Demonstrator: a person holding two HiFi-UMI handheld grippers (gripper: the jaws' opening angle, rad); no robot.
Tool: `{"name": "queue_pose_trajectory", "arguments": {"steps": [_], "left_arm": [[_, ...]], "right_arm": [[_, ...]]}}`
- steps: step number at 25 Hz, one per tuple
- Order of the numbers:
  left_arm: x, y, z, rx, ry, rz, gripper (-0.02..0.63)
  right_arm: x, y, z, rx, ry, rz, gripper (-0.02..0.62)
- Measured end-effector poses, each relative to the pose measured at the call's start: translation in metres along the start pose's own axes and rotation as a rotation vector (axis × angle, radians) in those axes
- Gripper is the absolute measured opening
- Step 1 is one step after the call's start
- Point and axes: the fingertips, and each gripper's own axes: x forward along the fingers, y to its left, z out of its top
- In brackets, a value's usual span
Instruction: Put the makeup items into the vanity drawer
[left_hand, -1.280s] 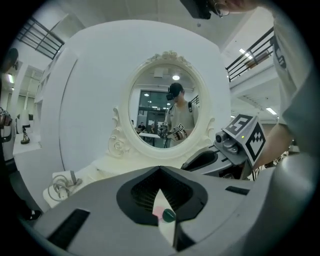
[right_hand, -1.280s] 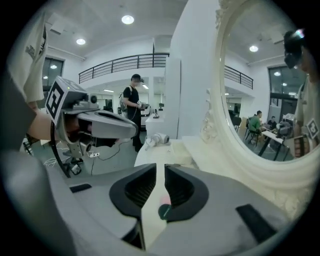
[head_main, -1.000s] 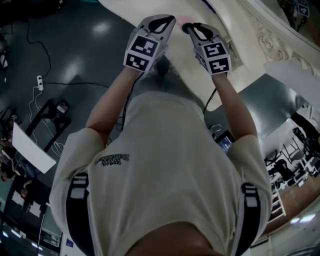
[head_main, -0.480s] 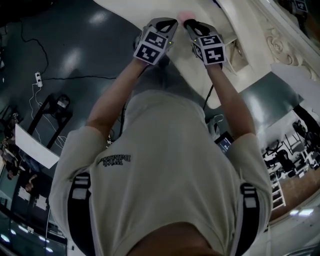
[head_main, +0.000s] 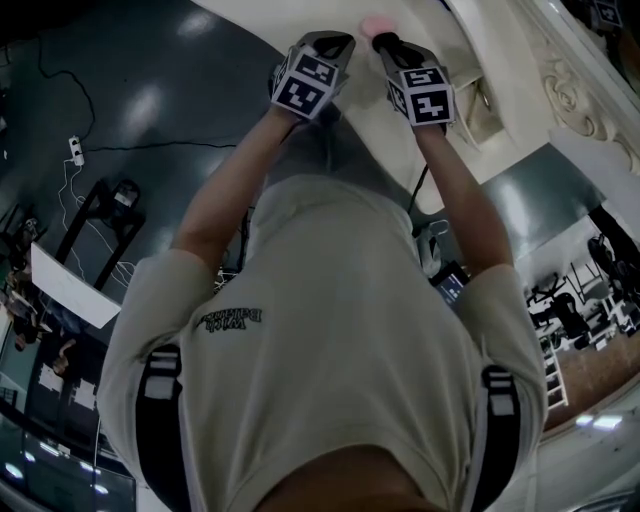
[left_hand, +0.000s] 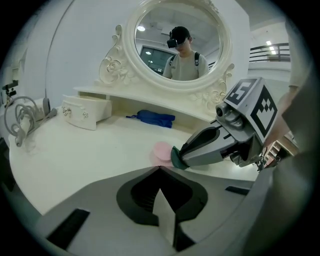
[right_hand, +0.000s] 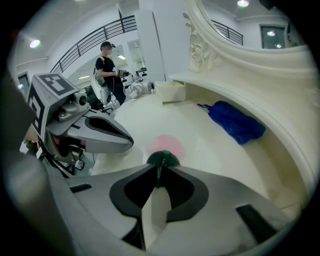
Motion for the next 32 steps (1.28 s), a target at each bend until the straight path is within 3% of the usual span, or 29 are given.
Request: {"name": "queue_pose_trajectory", "arguments": {"steps": [7,17,24,32], "left_arm": [[-0.001,0.0,-0.002,0.0,-0.003,0.005,0.014],[-0.019,-0.006,0.013,0.021,-0.035,0.01,0.014],[-0.047,-0.012,0.044,0.052,-0.098,0.035,0.014],[-0.106,-0.034,0.102,0.121,-0.239,0.062,0.014]], "right_arm": [[0.0,-0.001,0.0,-0.034,-0.022,-0.022,0.011],[-0.017,0.006,0.012,-0.011,-0.078,-0.015,0.006],[-0.058,0.013,0.046,-0.019,-0.19,-0.014,0.006],[-0.144,0.029,0.104,-0.067,-0.39,-0.027,0.006]]}}
